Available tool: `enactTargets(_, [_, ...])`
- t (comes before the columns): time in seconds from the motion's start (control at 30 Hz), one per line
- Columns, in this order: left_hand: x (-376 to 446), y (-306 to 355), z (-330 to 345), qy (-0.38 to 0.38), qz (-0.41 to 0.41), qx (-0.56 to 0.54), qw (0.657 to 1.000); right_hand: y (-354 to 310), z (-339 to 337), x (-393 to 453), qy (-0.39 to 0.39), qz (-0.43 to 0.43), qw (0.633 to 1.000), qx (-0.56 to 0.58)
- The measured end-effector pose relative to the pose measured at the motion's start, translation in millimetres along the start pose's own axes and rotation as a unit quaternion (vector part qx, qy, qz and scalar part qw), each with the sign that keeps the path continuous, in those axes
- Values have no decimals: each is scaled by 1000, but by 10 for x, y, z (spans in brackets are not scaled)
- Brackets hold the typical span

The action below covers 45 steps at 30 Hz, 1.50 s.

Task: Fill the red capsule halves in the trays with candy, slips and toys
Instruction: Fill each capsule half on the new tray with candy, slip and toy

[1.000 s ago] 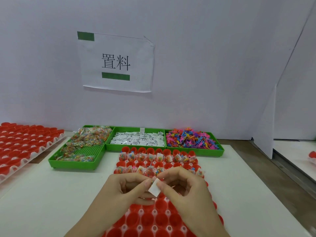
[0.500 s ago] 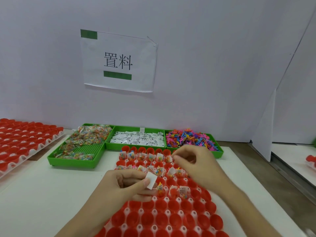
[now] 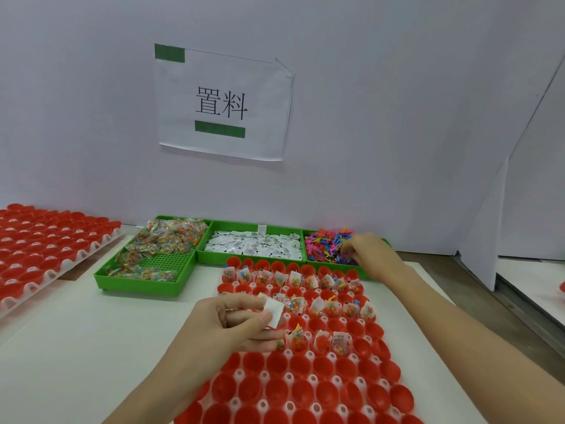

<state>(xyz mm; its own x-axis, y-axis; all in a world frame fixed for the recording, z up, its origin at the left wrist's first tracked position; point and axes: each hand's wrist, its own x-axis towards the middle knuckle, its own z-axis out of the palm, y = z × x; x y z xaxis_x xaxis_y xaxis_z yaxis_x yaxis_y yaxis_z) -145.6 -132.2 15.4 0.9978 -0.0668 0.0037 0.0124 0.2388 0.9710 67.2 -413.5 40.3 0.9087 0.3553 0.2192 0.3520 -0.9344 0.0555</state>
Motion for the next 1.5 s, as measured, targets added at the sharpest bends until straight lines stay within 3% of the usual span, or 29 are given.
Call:
enactTargets(0.1, [-13, 18, 22, -9, 9, 13, 1000, 17, 7, 4, 38, 9, 999, 0])
enactTargets(0.2, [-44, 48, 40, -21, 27, 34, 999, -18, -75, -55, 113, 44, 989, 82])
enactTargets(0.33, [-80, 89, 46, -10, 60, 86, 994, -342, -370, -409, 199, 103, 915, 335])
enactTargets(0.43, [-96, 97, 55, 14, 76, 115, 990, -741, -558, -991, 145, 61, 859, 487])
enactTargets(0.53, [-119, 102, 98, 10, 88, 110, 990, -1140, -574, -1527, 82, 13, 827, 556])
enactTargets(0.77, [-167, 85, 191, -5, 88, 119, 989, -1417, -343, -1785, 64, 47, 780, 621])
enactTargets(1.13, [-177, 64, 228, -4, 91, 97, 991, -1520, -397, -1863, 103, 78, 743, 656])
enactTargets(1.3, [-214, 74, 266, 15, 132, 128, 983, -1529, -412, -1879, 58, 123, 716, 684])
enactTargets(1.37, [-236, 47, 269, 46, 199, 190, 960, -1526, -401, -1869, 52, 156, 689, 705])
enactTargets(1.4, [-232, 8, 251, 73, 250, 252, 932, -1521, -400, -1866, 43, 170, 667, 724])
enactTargets(1.5, [-230, 51, 258, 116, 428, 438, 782, -1516, -415, -1874, -45, 164, 609, 775])
